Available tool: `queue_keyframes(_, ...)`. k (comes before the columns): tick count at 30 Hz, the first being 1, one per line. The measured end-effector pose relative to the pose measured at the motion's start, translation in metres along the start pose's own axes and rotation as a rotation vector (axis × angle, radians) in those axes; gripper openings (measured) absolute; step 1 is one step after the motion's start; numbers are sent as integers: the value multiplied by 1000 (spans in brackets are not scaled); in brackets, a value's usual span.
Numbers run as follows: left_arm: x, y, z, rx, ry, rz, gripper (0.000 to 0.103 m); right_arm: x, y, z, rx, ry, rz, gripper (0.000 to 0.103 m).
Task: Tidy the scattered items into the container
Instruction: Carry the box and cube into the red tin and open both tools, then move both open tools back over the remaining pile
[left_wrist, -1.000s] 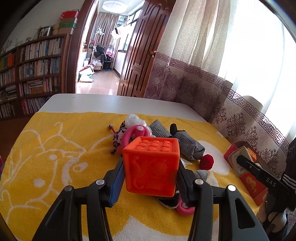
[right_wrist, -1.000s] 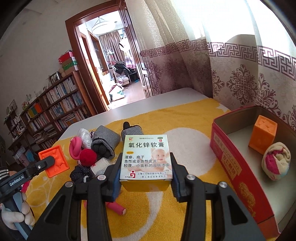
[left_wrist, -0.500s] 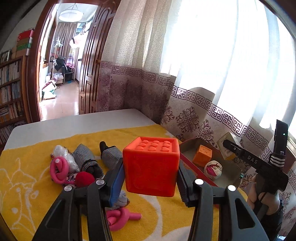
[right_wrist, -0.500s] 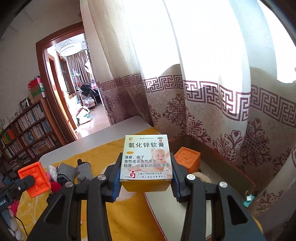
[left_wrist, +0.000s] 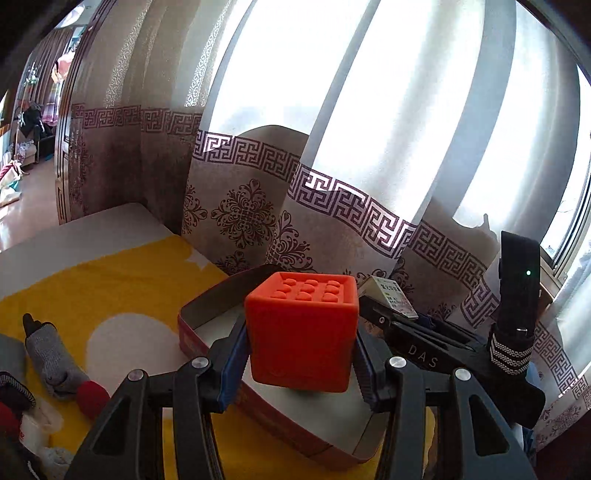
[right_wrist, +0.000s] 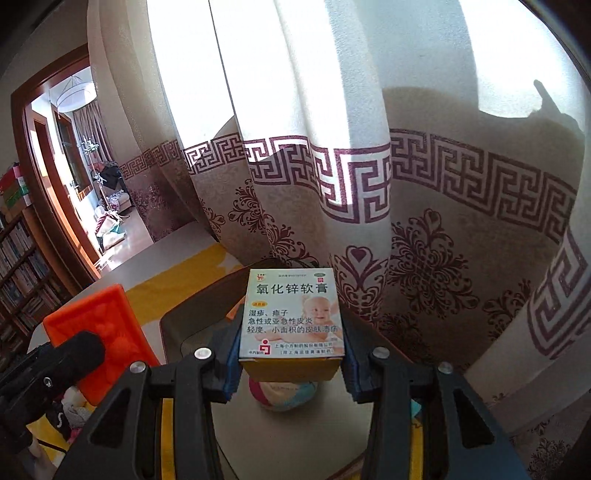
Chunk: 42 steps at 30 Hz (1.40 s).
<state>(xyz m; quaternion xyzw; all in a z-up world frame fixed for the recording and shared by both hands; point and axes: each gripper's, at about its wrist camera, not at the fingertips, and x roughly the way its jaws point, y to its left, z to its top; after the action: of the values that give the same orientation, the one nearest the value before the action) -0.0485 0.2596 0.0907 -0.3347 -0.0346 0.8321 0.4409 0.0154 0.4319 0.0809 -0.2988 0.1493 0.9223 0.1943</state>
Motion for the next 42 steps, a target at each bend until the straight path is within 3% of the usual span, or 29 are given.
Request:
queue_keyframes(4,23,5,-11,-10,65,-20,53,11,-13,0,44,41,-21,51)
queue_keyframes(8,29,10,-15,-23,83,-29,53,10,-26,3,95,10,-36,56)
queue_keyframes(16,9,17,-5,-42,30,3,54,-7,-24,7,140,-70,15,57)
queue_keyframes(24,-27,27,13,-72,-53,41,55,-28,14,1,56,-126,136,61)
queue_keyframes(26,-37,28,17,-74,-74,50,66,-29,26,-3,24,-119,163,63)
queue_keyframes(31,-63,36,21,-85,-115,82,71,-21,53,-16,-32,-71,217,65)
queue_keyframes(34,-81,47,15,-93,-125,122,86,-16,70,-26,-76,-43,251,69)
queue_keyframes(37,-99,66,5,-121,-108,186,90,-14,85,-36,-122,-24,284,73)
queue_keyframes(38,-104,74,1,-136,-96,207,103,-13,91,-40,-136,-15,295,74)
queue_keyframes(42,-125,107,-21,-194,-66,314,103,-7,113,-55,-196,22,329,74)
